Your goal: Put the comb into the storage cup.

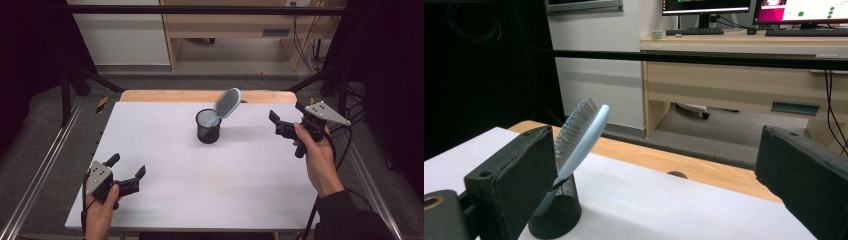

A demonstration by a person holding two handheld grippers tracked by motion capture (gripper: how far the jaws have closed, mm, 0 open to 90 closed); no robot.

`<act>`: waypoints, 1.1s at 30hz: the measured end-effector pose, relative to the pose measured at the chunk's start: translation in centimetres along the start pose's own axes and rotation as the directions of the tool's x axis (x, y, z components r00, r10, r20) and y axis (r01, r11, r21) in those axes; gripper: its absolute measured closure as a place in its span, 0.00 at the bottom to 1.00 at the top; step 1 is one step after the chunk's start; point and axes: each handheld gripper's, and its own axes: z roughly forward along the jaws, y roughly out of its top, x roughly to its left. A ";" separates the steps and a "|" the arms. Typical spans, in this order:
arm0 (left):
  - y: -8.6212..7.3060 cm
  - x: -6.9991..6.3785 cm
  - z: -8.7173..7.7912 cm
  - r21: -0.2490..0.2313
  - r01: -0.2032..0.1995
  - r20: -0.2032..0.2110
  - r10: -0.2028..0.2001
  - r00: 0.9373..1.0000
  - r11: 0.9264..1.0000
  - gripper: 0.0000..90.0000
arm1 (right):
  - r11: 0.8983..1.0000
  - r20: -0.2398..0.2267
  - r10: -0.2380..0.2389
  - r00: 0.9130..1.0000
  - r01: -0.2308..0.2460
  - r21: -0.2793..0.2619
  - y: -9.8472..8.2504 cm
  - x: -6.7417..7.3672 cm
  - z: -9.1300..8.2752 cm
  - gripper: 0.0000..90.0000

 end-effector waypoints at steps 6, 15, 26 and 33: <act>0.1 0.0 -0.1 -0.006 -0.003 0.005 0.003 1.000 1.000 0.02 | 1.000 0.000 -0.010 1.000 0.010 -0.001 -0.9 -0.4 -1.2 0.04; 0.1 0.2 -0.1 -0.010 0.003 0.004 -0.003 1.000 1.000 0.02 | 1.000 0.012 0.016 1.000 -0.016 -0.021 -1.9 -1.4 -2.5 0.04; 0.1 0.2 -0.1 -0.010 0.001 0.010 0.000 1.000 1.000 0.02 | 1.000 -0.001 0.010 1.000 -0.010 0.003 -3.7 -1.8 -3.9 0.05; 0.1 0.3 -0.2 -0.011 0.002 0.013 -0.002 1.000 1.000 0.02 | 1.000 -0.003 0.020 1.000 -0.020 0.010 -5.1 -2.2 -5.2 0.05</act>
